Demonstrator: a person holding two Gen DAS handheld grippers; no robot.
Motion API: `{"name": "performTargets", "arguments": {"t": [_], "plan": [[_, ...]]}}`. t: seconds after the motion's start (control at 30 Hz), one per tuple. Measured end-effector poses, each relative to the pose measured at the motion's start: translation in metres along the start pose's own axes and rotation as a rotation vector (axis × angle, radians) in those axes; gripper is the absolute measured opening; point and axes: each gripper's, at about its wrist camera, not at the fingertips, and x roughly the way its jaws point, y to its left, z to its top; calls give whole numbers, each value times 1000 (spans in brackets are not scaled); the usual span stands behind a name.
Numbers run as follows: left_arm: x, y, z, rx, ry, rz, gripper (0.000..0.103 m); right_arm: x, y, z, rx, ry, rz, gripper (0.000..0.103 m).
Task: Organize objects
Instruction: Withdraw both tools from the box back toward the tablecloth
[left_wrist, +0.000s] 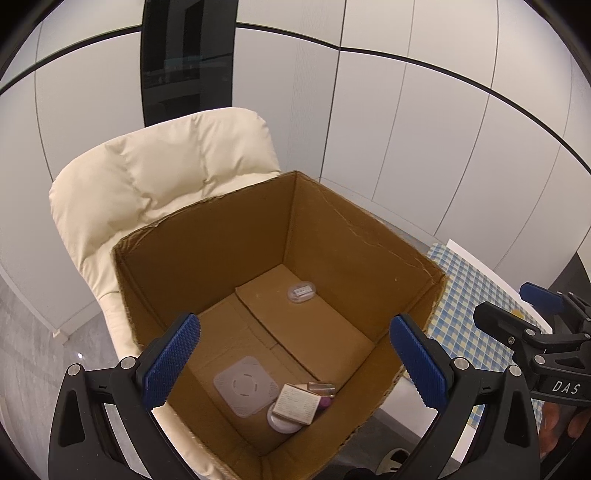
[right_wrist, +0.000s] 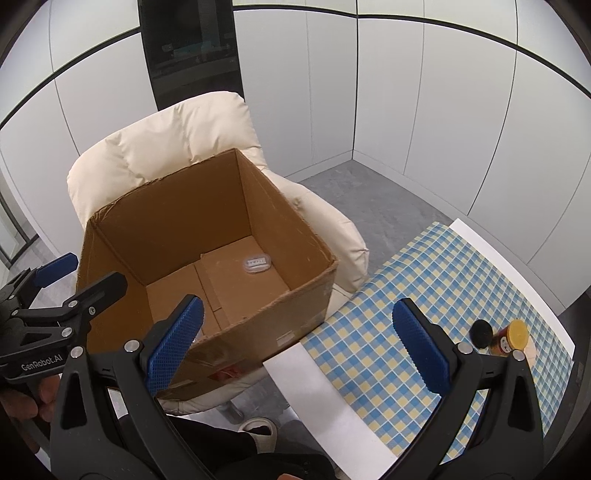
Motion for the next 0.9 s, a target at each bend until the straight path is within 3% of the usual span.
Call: {"name": "performTargets", "arguments": {"t": [0.9], "plan": [[11,-49,0,55,26,-58,102,-12,-45,-14,53,10,-45,103]]}}
